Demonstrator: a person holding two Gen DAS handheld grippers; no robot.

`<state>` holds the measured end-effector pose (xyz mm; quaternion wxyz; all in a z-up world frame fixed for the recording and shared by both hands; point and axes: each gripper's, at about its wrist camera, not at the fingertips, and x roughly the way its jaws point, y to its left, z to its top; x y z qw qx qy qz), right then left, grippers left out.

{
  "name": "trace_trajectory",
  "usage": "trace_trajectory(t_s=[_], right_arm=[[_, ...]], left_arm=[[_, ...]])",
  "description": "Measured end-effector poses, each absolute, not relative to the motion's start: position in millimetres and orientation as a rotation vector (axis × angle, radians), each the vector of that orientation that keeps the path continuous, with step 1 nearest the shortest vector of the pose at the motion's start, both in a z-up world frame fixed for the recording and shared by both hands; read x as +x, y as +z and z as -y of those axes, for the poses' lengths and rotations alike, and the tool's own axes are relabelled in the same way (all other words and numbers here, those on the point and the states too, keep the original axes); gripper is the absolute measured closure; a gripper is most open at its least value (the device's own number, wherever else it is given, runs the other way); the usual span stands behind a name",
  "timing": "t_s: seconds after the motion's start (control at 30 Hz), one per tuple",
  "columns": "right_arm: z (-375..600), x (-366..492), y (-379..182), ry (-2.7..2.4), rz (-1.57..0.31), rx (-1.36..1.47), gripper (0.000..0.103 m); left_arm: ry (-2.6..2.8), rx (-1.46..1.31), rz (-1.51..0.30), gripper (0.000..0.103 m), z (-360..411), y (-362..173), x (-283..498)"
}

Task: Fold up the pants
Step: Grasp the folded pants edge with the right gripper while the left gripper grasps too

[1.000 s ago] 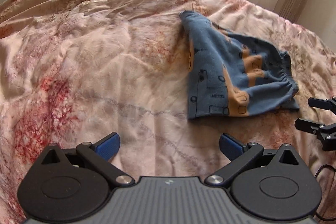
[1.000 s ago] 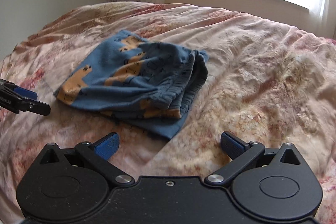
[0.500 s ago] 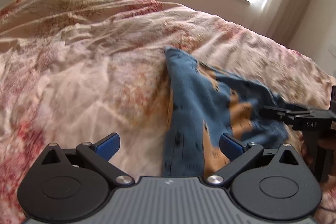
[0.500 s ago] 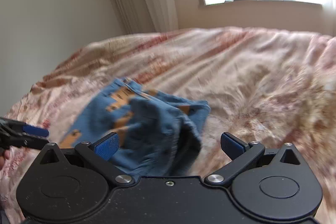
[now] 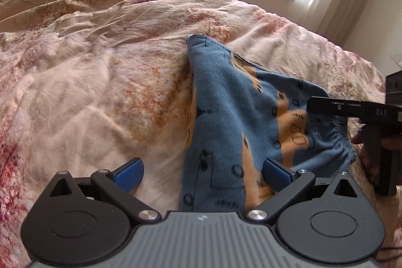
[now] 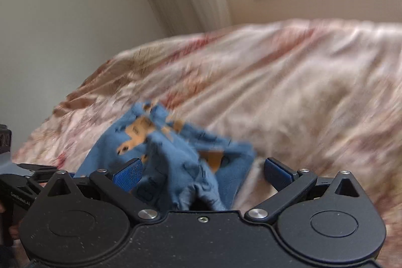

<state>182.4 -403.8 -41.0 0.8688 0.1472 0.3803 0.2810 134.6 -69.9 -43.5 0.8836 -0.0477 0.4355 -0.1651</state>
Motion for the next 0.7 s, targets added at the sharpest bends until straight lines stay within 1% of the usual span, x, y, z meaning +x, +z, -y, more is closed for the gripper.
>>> trace_trajectory(t_s=[0.2, 0.33, 0.47, 0.57, 0.63, 0.67, 0.7], right_arm=[[414.1, 170.3, -39.6, 0.654, -0.794, 0.425, 0.000], [400.3, 163.5, -36.2, 0.645, -0.817, 0.392, 0.000], [399.8, 158.5, -40.0, 0.614, -0.802, 0.473, 0.002], [407.0, 157.0, -41.9, 0.578, -0.800, 0.512, 0.014], [411.0, 154.9, -41.1, 0.543, -0.802, 0.508, 0.032], [412.4, 153.0, -40.5, 0.520, -0.800, 0.495, 0.038], [413.1, 150.9, -40.0, 0.498, -0.801, 0.480, 0.050]], left_arm=[[-0.373, -0.135, -0.815, 0.000, 58.0, -51.3, 118.3], [-0.347, -0.164, -0.825, 0.000, 58.5, -49.4, 115.7], [-0.338, -0.189, -0.841, 0.000, 55.6, -47.7, 115.6], [-0.330, -0.193, -0.855, 0.000, 55.2, -45.9, 115.8], [-0.330, -0.195, -0.864, 0.001, 55.1, -44.0, 116.5], [-0.330, -0.200, -0.867, 0.001, 54.5, -43.0, 116.8], [-0.330, -0.205, -0.871, 0.003, 54.3, -42.3, 117.5]])
